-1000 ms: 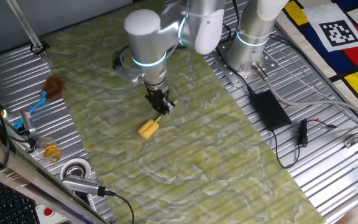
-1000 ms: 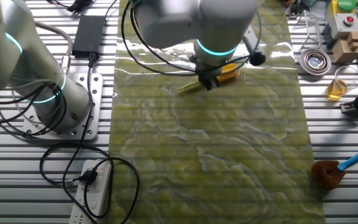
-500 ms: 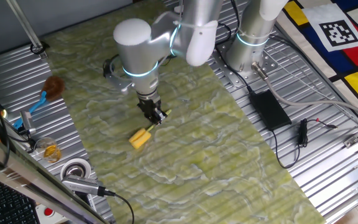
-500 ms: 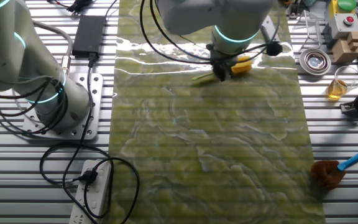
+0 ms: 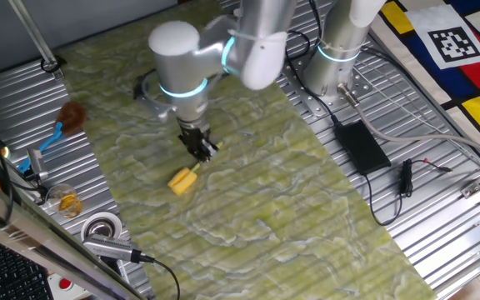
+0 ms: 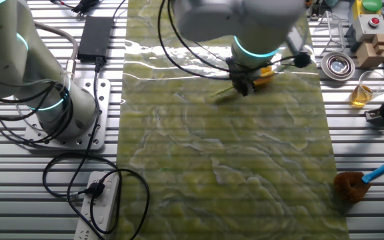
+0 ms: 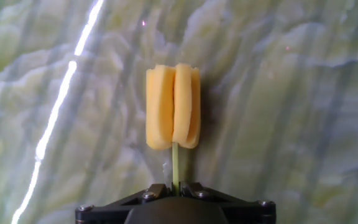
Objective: Scrub the table with a brush
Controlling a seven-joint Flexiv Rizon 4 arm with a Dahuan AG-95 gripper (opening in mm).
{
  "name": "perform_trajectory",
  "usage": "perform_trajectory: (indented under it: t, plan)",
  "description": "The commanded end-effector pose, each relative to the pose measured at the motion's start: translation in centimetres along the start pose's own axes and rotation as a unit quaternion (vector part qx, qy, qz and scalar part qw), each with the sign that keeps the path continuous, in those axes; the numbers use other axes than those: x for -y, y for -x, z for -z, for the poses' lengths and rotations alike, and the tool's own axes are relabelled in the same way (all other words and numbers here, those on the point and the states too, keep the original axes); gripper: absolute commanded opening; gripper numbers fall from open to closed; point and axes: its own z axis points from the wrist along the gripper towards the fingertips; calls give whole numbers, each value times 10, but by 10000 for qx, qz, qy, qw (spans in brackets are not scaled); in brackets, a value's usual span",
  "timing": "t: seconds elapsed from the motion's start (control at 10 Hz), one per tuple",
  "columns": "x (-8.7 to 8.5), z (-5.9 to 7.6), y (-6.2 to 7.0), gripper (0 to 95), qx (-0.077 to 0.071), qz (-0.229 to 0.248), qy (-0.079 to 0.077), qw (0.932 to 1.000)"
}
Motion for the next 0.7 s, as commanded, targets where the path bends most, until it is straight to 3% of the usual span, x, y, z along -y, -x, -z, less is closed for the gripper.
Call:
perform_trajectory:
  t: [0.1,0.2,0.3,0.7]
  plan:
    - [16,8,-5,0,-55,291,-57,9995]
    - [19,9,-6,0,-87,388,-105,9992]
    - [28,13,-13,0,-176,660,-258,9973]
    - [28,2,-39,0,-157,582,-252,9979]
